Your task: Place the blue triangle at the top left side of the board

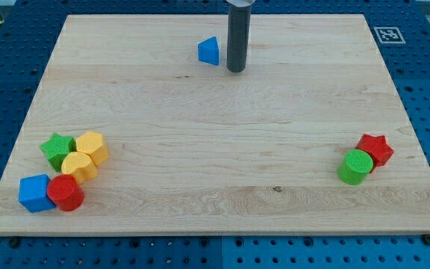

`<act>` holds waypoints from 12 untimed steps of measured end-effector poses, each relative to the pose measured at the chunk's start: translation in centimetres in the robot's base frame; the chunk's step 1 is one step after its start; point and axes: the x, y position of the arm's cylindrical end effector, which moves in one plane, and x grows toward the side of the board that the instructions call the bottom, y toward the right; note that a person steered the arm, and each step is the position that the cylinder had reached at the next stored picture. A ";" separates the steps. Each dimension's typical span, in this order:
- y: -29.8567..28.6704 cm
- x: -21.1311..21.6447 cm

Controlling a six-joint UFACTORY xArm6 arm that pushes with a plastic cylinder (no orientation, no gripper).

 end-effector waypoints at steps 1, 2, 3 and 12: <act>-3.6 -1.8; -7.6 -2.9; -10.8 -4.5; -17.3 -3.4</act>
